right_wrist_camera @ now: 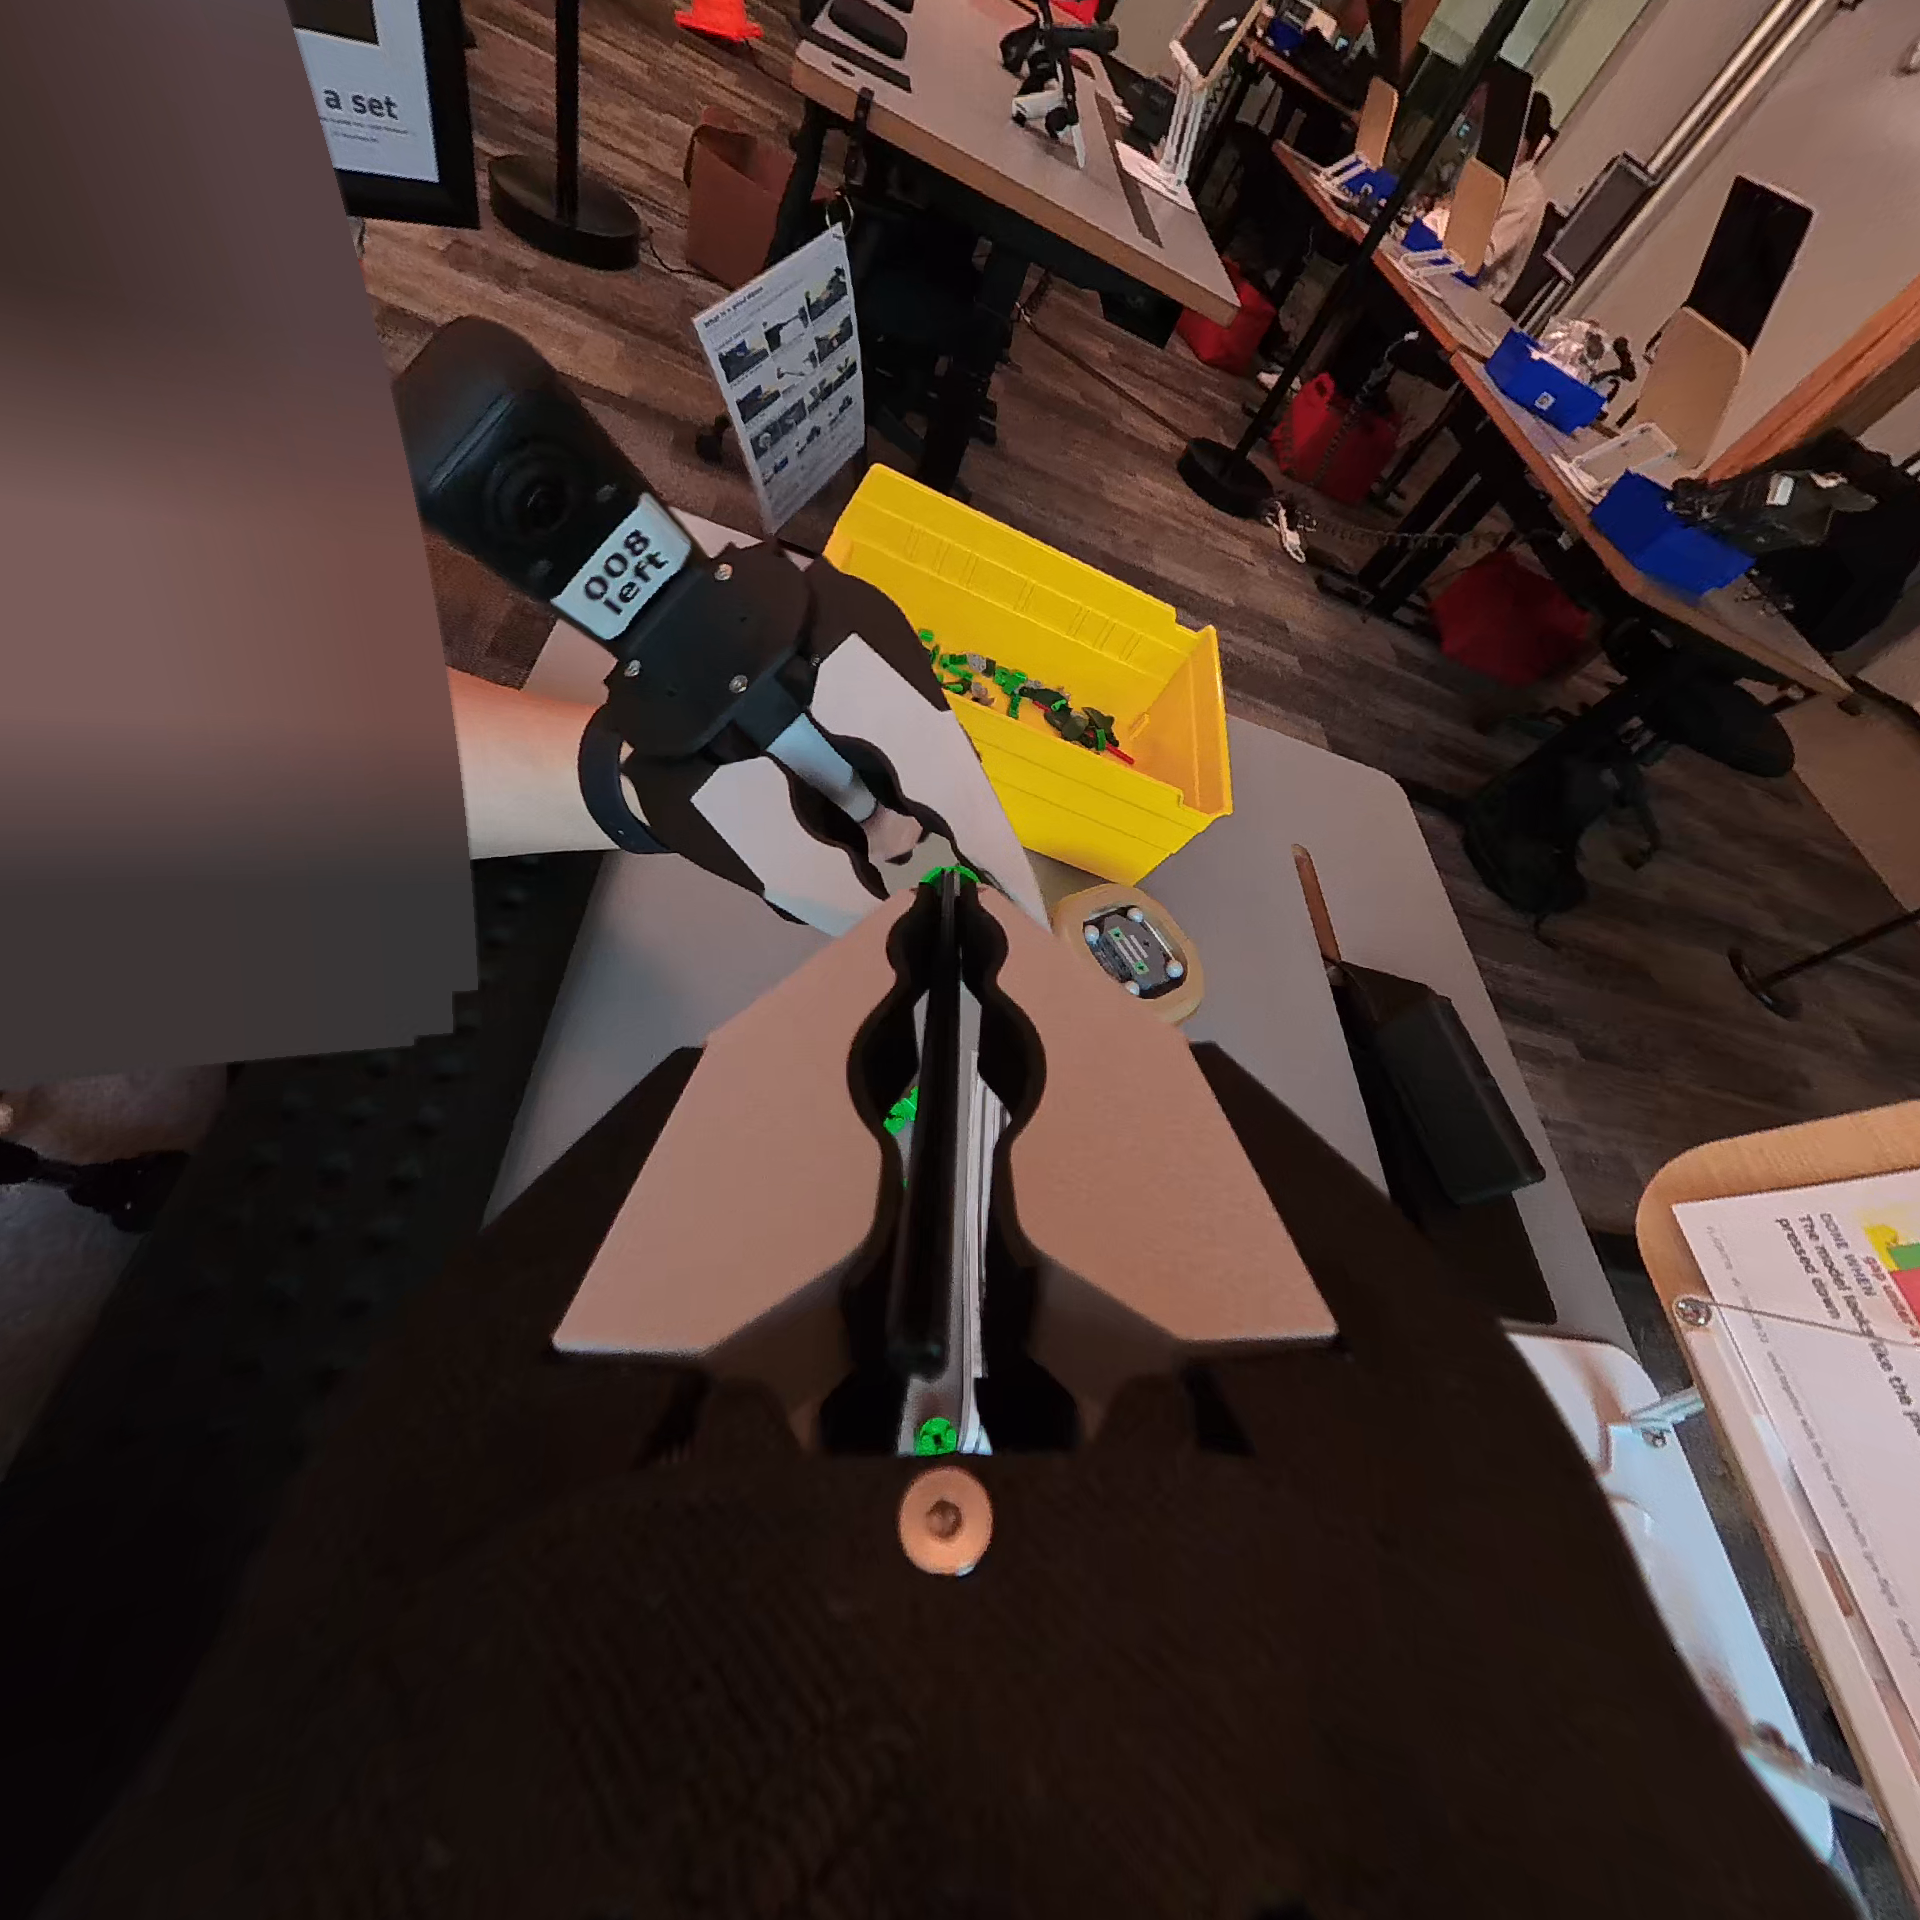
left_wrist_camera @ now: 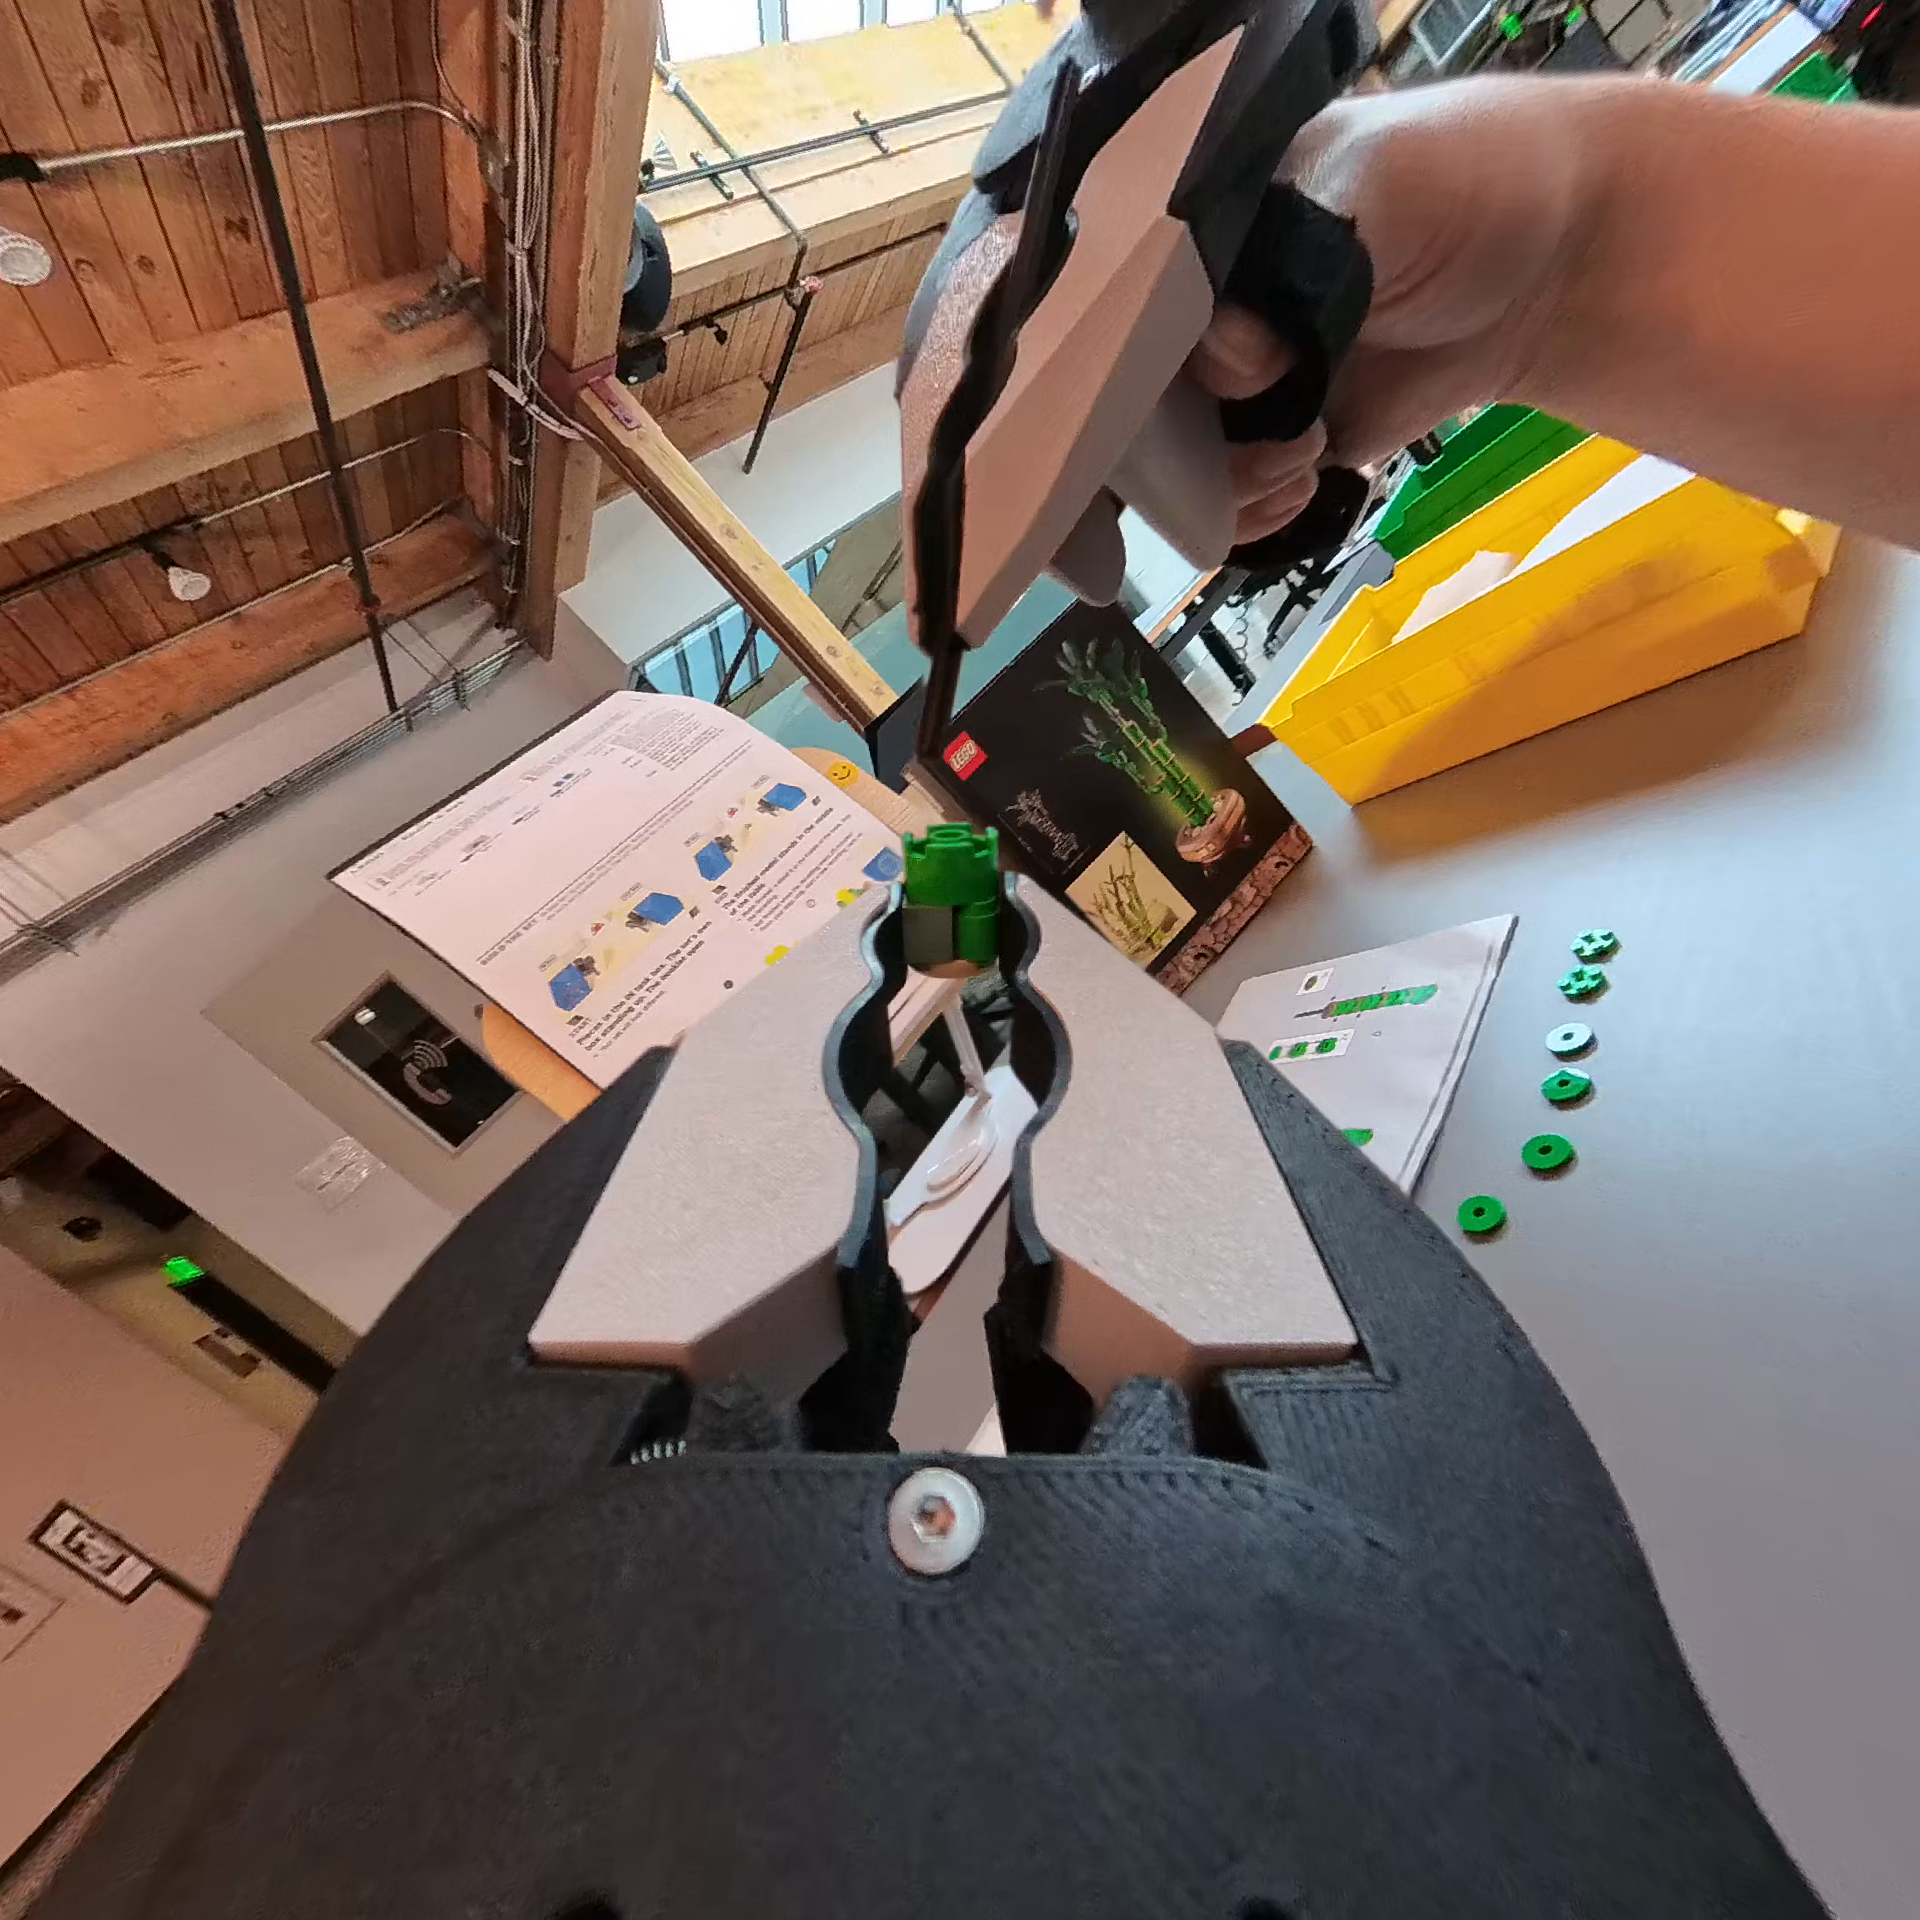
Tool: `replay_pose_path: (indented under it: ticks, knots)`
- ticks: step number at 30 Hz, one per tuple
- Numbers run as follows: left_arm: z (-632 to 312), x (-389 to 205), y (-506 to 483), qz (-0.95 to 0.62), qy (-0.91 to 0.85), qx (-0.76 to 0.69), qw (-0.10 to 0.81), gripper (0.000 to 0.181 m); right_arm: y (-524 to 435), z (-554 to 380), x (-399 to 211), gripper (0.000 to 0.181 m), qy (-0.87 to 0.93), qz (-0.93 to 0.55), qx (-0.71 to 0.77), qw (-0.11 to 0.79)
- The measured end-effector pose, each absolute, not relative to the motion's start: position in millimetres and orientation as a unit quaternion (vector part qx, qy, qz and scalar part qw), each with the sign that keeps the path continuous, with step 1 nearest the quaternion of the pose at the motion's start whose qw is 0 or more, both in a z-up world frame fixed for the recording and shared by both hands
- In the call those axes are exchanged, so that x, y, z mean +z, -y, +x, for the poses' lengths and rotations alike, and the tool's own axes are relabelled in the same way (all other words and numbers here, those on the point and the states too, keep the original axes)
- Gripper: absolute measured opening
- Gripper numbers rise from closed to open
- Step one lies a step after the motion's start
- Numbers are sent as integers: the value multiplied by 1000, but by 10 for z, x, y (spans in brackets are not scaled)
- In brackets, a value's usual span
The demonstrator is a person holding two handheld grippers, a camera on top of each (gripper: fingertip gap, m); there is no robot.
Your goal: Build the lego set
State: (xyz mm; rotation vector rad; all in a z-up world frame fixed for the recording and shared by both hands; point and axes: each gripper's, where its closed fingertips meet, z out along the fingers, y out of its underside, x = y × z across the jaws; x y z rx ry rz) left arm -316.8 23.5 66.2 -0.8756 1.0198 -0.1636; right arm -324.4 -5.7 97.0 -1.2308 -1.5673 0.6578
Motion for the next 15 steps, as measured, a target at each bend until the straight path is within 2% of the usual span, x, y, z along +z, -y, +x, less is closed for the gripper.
replay_pose_path:
  ticks: [5, 9, 15]
  knots:
    - [-3143, 726, -137, -404, -462, -156, 773, 14, 121, -3227, 999, 3, 657, -480, 302, 496]
    - [-3176, 770, -101, -393, -459, -163, 780, 14, 67, -3212, 980, 2, 656, -491, 274, 504]
    - [-3216, 909, 80, -341, -453, -182, 804, 14, 366, -3312, 1116, 2, 685, -417, 243, 546]
